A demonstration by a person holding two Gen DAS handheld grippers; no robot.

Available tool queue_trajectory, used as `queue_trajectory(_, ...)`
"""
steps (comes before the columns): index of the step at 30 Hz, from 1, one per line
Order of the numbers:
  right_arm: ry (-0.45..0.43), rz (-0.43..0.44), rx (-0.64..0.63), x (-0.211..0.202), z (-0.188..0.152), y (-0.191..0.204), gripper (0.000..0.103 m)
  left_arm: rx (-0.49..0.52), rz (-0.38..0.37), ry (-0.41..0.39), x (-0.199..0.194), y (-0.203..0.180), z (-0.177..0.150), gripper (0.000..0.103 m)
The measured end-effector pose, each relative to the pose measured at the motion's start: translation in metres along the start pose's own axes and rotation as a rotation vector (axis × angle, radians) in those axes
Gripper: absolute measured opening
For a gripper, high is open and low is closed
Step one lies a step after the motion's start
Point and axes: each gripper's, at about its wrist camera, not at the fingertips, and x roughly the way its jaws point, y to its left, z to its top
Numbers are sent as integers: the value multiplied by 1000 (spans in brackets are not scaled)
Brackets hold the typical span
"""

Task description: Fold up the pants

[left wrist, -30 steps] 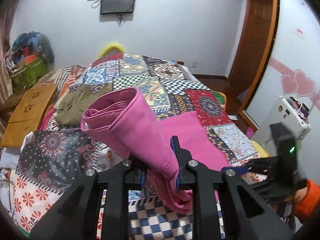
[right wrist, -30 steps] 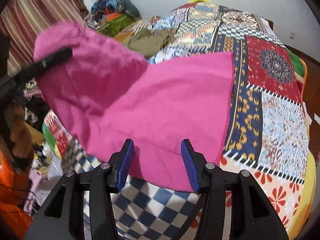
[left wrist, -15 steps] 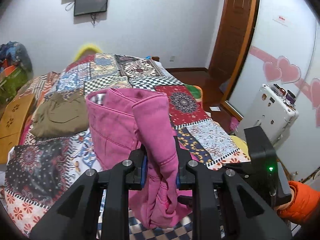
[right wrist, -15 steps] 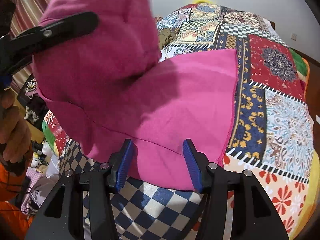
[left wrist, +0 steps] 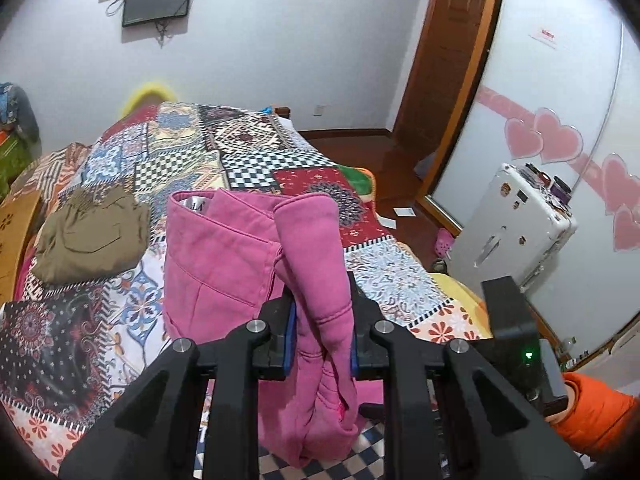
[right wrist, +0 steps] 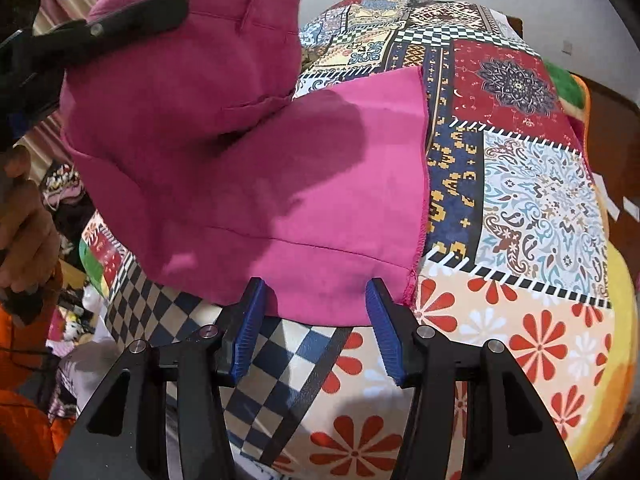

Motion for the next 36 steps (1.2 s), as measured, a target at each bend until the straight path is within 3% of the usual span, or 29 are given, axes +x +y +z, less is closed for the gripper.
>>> queue_trajectory(6, -6, 20, 19, 3, 4, -4, 50, 29, -44, 31, 15, -17, 5, 19)
queue_trajectory(16, -15, 36, 35, 1, -3, -5, 50, -25, -150, 91, 37, -28, 8, 19)
queue_trajectory(22, -21, 62, 62, -1, -4, -11, 50, 13, -198, 149, 56, -38, -3, 19)
queue_trajectory(29, -34, 31, 96, -26, -3, -27, 49, 8, -239, 218, 72, -36, -17, 19)
queue_trajectory(36, -52, -79, 137, -59, -19, -61, 49, 71, -221, 261, 79, -46, -30, 19)
